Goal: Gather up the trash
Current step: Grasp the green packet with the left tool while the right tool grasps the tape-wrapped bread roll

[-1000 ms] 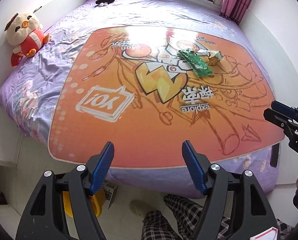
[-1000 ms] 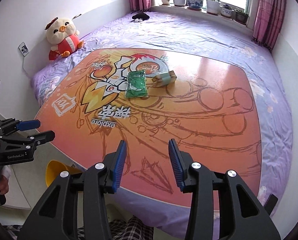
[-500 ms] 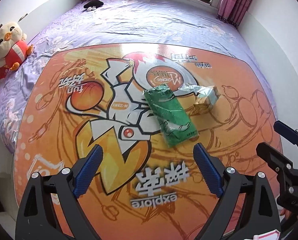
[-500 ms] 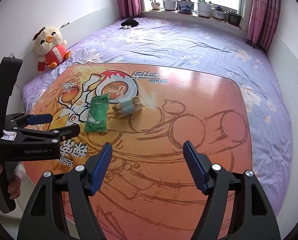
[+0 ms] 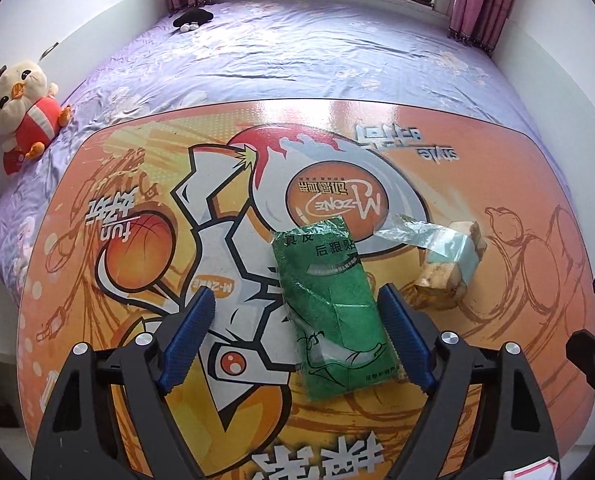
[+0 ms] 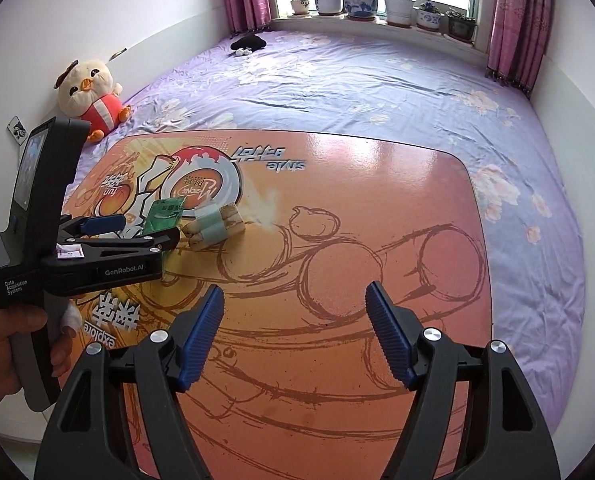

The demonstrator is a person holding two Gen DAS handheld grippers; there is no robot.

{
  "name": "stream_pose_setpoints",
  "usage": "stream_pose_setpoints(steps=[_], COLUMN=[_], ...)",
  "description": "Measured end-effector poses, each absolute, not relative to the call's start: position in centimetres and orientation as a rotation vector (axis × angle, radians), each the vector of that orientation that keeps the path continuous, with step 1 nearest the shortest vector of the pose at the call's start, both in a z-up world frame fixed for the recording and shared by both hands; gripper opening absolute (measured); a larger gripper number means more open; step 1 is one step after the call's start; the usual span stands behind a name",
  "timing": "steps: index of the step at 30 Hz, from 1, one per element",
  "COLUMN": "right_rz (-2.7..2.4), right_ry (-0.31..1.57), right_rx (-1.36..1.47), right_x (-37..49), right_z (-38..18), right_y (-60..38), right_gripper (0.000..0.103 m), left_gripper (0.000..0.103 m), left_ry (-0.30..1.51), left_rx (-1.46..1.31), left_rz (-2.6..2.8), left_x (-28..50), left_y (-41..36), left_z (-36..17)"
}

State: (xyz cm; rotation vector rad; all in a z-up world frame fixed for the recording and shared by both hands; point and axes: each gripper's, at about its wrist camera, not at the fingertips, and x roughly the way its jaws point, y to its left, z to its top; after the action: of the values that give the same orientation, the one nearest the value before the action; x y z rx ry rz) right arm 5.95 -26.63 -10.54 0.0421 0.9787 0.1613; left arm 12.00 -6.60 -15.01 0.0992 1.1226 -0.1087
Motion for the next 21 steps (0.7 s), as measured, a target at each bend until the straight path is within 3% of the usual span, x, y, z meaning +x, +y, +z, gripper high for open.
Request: stream_pose_setpoints(steps=[21], right_rz=[0.327], right_ry=[0.978], right_rx=[-0.066], right_x=[9.9], right_z=[-13.0], right_y=[-21.1], right_gripper=[0.074], left_gripper=[0.083], left_ry=[1.111], left_rx=[0.049], left_rz=[-0.010], left_x=[12.5], left_y=[-0.3], left_z=[-14.7])
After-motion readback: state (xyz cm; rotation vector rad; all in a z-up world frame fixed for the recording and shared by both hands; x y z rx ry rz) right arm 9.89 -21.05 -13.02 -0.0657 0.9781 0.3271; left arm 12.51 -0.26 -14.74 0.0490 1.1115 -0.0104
